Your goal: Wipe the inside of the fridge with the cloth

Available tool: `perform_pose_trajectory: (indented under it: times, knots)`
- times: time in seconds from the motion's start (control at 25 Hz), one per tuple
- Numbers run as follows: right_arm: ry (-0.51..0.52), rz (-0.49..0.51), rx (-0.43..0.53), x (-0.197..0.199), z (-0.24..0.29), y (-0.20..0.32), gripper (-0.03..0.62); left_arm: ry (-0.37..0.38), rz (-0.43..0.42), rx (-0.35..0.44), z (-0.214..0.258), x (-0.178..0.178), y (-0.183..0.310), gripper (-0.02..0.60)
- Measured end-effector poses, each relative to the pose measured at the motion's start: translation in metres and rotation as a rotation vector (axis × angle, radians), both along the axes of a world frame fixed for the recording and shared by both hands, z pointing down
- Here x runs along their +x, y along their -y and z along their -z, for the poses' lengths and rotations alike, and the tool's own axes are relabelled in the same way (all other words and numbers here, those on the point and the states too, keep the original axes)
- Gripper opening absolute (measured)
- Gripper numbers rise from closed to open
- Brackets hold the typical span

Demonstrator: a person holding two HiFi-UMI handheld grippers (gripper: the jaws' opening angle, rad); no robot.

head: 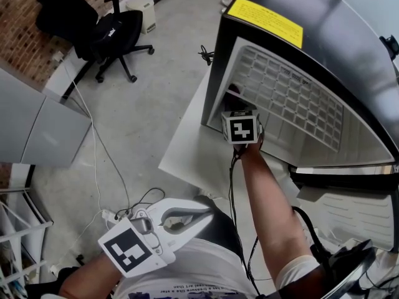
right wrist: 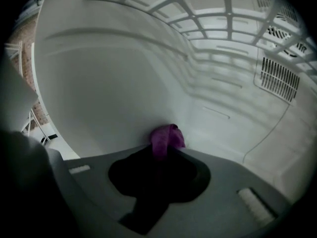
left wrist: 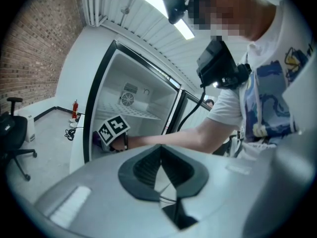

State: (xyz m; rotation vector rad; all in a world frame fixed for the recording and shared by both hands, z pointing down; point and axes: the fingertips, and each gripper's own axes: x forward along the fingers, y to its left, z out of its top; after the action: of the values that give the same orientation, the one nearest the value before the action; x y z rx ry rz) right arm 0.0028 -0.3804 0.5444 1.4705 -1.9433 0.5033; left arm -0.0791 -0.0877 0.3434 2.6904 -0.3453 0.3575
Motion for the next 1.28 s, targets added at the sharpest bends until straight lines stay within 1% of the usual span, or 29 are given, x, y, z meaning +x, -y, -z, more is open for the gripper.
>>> perform_pose_trajectory:
  times: [0.08, 0.36, 0.56, 0.72, 0.92, 1.12, 1.28]
  knots:
    - [-0.006, -0.013, 0.037, 0.005, 0.009, 0.0, 0.075, 0.0, -0.006, 0.007, 0.001, 0.0, -0.003, 0.005]
    - [-0.03, -0.064, 0.23, 0.03, 0.042, 0.0, 0.075, 0.01, -0.027, 0.019, 0.001, -0.004, -0.014, 0.005]
    - [-0.019, -0.092, 0.305, 0.043, 0.047, 0.005, 0.075, 0.03, -0.031, 0.026, 0.001, -0.004, -0.015, 0.005]
    - [-0.019, -0.086, 0.336, 0.042, 0.045, 0.017, 0.075, 0.053, -0.029, 0.029, 0.0, -0.004, -0.013, 0.005]
    - [-0.004, -0.064, 0.354, 0.033, 0.047, 0.032, 0.075, 0.061, -0.019, 0.027, 0.0, 0.002, -0.004, 0.005]
    - [0.019, -0.04, 0.329, 0.027, 0.036, 0.046, 0.075, 0.069, -0.007, 0.024, -0.001, 0.007, 0.005, 0.005]
    - [0.059, 0.005, 0.324, 0.019, 0.035, 0.05, 0.075, 0.066, 0.002, 0.022, -0.002, 0.01, 0.011, 0.005]
